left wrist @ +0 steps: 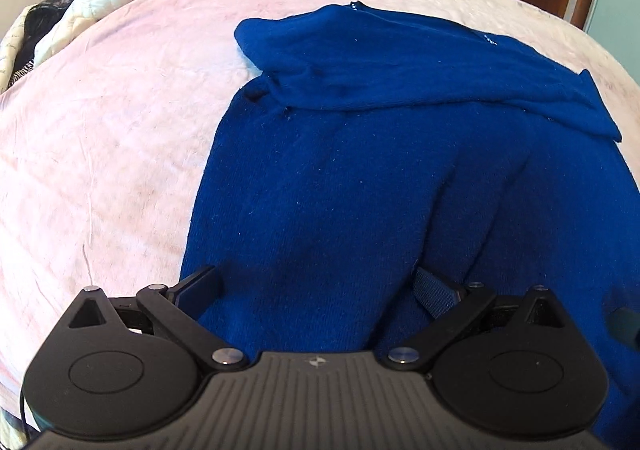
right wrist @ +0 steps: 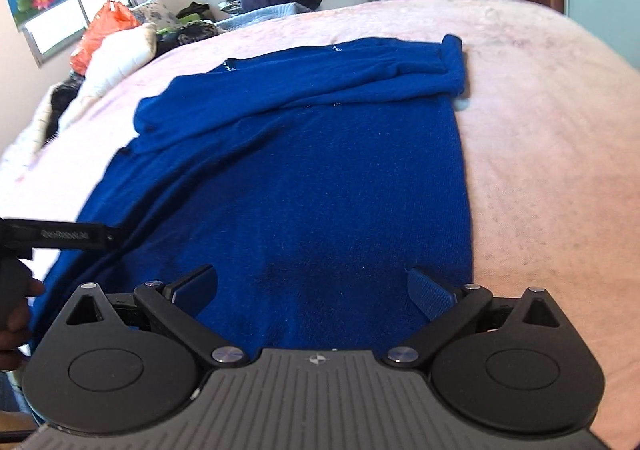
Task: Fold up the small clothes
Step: 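Open the right gripper and withdraw it from the folded sweater, then grasp the blue sweater hem with the left gripper while the right gripper grasps the hem too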
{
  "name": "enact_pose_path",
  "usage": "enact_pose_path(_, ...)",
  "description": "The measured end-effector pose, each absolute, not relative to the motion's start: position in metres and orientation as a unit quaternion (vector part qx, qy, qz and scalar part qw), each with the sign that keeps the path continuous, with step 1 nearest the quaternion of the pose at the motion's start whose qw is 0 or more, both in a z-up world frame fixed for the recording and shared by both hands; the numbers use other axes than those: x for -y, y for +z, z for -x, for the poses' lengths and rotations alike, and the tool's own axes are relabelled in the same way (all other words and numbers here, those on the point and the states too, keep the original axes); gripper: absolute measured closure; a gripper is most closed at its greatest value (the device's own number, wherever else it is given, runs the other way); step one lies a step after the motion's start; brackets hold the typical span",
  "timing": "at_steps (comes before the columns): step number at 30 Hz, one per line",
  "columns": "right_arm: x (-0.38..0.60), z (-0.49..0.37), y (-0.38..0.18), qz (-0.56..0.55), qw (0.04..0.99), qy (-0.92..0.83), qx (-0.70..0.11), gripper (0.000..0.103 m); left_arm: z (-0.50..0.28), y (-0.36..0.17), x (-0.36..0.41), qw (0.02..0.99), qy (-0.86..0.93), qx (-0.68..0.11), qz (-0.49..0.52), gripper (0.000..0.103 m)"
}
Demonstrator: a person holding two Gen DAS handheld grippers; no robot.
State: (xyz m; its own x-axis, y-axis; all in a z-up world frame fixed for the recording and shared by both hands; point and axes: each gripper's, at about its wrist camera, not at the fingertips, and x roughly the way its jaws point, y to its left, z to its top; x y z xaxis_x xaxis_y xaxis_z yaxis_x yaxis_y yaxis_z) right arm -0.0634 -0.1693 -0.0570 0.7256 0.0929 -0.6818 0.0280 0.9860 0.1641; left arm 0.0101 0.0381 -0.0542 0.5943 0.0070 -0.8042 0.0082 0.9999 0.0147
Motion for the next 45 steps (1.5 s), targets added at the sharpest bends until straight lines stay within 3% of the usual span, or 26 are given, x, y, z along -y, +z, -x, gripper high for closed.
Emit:
enact_pose_path(6, 0.150, 0.063, -0.063, 0.008, 0.925, 0.017, -0.379, 0.000, -0.004, -0.053, -0.032, 0.900, 0.005, -0.436, -0.020, 0.000)
enact_pose_path(15, 0.190, 0.079, -0.050, -0.118, 0.925, 0.064, -0.354, 0.004, 0.002, -0.047, -0.028, 0.903, -0.015, -0.427, -0.050, 0.000)
enact_pose_path(29, 0.236, 0.108, -0.017, -0.138, 0.931, 0.067, -0.331, 0.016, 0.031, -0.031, -0.066, 0.908, -0.040, -0.411, -0.069, 0.000)
enact_pose_path(45, 0.278, 0.147, -0.036, -0.197, 0.889, 0.119, -0.396, 0.024, 0.063, -0.038, -0.156, 0.848, -0.202, -0.487, 0.045, 0.000)
